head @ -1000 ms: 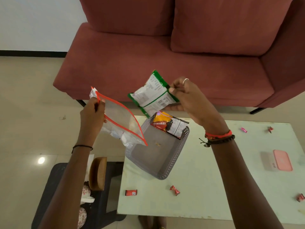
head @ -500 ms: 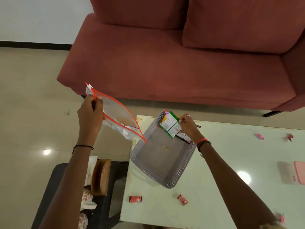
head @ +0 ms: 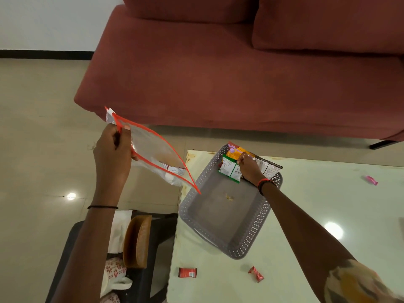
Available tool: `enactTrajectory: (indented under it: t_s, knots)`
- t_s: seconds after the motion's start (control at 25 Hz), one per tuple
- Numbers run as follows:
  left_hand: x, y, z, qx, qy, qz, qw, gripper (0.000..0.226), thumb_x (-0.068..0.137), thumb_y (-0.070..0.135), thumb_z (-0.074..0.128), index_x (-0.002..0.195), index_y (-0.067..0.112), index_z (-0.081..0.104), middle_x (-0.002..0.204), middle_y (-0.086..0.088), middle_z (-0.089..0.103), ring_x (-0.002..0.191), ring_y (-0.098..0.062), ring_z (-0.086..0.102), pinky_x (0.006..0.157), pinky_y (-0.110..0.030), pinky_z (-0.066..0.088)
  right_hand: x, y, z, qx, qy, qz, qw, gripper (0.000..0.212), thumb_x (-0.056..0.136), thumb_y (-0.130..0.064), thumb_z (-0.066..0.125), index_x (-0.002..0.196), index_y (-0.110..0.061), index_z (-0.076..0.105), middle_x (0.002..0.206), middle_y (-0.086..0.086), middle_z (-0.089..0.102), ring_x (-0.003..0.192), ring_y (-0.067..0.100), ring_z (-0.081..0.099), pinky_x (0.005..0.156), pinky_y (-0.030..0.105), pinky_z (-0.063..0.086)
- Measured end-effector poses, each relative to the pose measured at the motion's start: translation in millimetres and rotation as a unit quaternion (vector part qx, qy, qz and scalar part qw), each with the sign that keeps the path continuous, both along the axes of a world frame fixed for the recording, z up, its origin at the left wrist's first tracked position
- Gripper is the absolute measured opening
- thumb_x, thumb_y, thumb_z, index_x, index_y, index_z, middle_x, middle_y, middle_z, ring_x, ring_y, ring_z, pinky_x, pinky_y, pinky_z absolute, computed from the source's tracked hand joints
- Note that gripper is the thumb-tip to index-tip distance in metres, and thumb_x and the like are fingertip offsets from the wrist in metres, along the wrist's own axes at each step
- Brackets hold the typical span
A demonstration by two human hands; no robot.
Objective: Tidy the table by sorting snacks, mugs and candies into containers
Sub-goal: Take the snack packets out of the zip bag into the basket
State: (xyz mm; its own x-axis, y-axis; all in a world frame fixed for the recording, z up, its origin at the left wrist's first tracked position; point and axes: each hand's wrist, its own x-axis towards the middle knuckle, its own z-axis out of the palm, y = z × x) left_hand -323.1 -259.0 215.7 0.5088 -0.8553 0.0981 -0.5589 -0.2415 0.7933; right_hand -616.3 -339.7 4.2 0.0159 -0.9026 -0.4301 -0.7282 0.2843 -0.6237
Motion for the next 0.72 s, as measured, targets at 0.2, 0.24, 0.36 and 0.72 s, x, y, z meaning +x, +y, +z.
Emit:
enactTrajectory:
  t_s: [0.2, 0.24, 0.36, 0.72]
  knots:
    - [3.3, -1.8, -6.0, 0.003, 0.014, 0.0, 1.0, 0.023, 0.098, 0.029, 0.043, 0.089, 0.009, 0.051, 0.068, 0.002, 0.051, 0.064, -0.019, 0.055, 0.068, -0.043, 0.055, 0.5, -10.4, -6.6, -0.076, 0.128, 0.021, 0.989, 0.027, 0.096, -0.012, 0.039, 0.087, 0.002, 0.061, 0.088, 0.022, 0.067, 0.082, 0.037, 0.064, 0.068, 0.039, 0.051]
    - [3.9, -1.6, -6.6, 0.005, 0.015, 0.001, 1.0, 0.023, 0.098, 0.029, 0.043, 0.089, 0.009, 0.051, 0.069, 0.0, 0.051, 0.065, -0.02, 0.055, 0.07, -0.045, 0.055, -0.3, -9.8, -7.9, -0.083, 0.151, 0.026, 0.985, 0.028, 0.095, -0.013, 0.038, 0.086, 0.001, 0.06, 0.087, 0.022, 0.067, 0.08, 0.037, 0.065, 0.067, 0.04, 0.053]
    - [5.8, -1.2, -9.3, 0.013, 0.013, 0.004, 1.0, 0.022, 0.098, 0.03, 0.043, 0.091, 0.011, 0.051, 0.071, 0.002, 0.052, 0.065, -0.016, 0.055, 0.074, -0.048, 0.056, -3.4, -8.4, -13.8, -0.084, 0.178, 0.024, 0.98, 0.027, 0.094, -0.012, 0.039, 0.084, 0.002, 0.06, 0.088, 0.022, 0.066, 0.08, 0.038, 0.064, 0.07, 0.043, 0.055]
    - [1.3, 1.8, -15.4, 0.024, 0.005, -0.003, 1.0, 0.019, 0.098, 0.031, 0.042, 0.095, 0.014, 0.05, 0.087, -0.007, 0.057, 0.073, -0.017, 0.059, 0.074, -0.041, 0.056, -6.1, -4.6, -20.8, -0.085, 0.116, -0.042, 0.989, 0.026, 0.094, -0.012, 0.043, 0.088, 0.003, 0.063, 0.09, 0.022, 0.068, 0.085, 0.037, 0.064, 0.074, 0.04, 0.053]
